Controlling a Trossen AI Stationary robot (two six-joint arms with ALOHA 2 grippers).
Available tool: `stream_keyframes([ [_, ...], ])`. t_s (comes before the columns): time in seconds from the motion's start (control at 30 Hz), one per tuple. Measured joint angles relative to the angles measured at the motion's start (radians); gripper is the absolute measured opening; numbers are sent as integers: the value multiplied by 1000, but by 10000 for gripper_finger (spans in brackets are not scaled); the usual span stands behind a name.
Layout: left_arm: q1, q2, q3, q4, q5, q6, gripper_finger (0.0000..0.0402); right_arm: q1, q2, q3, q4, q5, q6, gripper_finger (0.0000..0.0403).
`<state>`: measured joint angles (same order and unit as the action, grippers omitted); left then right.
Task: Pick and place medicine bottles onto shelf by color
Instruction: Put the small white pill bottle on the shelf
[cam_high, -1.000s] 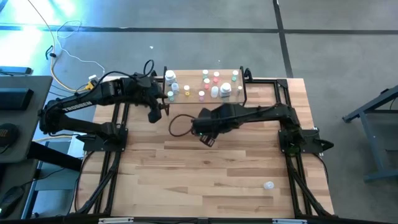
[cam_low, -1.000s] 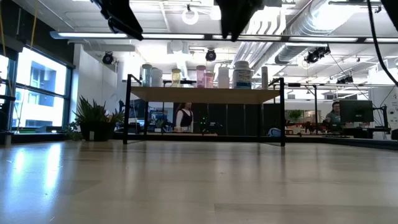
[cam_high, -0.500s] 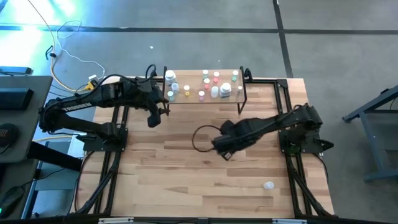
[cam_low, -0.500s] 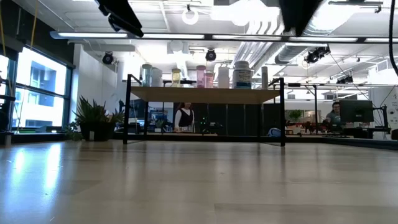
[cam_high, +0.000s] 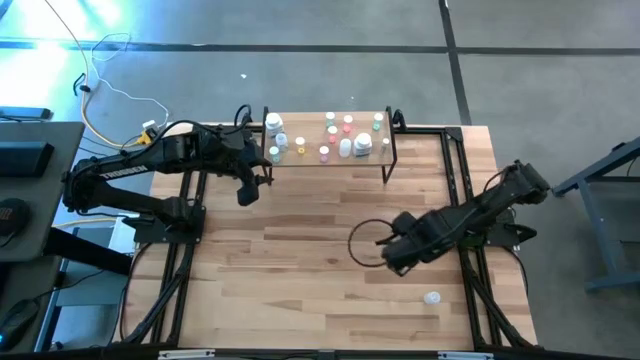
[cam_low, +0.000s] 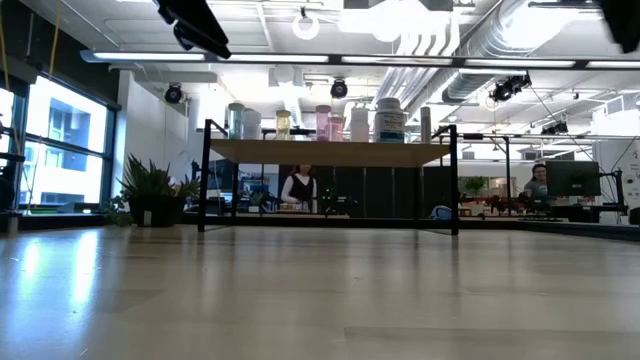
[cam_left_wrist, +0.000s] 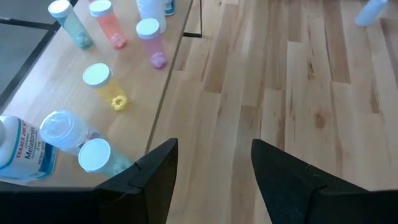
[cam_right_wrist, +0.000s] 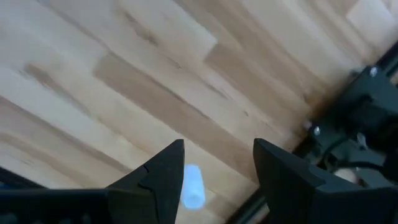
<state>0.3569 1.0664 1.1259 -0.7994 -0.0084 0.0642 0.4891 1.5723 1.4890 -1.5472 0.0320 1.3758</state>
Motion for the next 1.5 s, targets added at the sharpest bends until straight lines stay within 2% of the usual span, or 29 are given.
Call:
stream_keyframes([
  [0.2,0,0,0,2,-3,-49,195,87,-30,-83,41,-107,15,202],
  [0.47,0,0,0,14,-3,-157,195,207,-30,-119,66,-126,38,246],
  [0.83,0,0,0,14,-3,-289,195,314,-30,-226,220,-162,71,248],
  [1.3,-7,0,0,13,-4,-350,195,398,-30,-379,421,-169,112,248],
  [1.5,-42,0,0,13,-37,-352,195,415,-30,-464,564,-174,123,248],
])
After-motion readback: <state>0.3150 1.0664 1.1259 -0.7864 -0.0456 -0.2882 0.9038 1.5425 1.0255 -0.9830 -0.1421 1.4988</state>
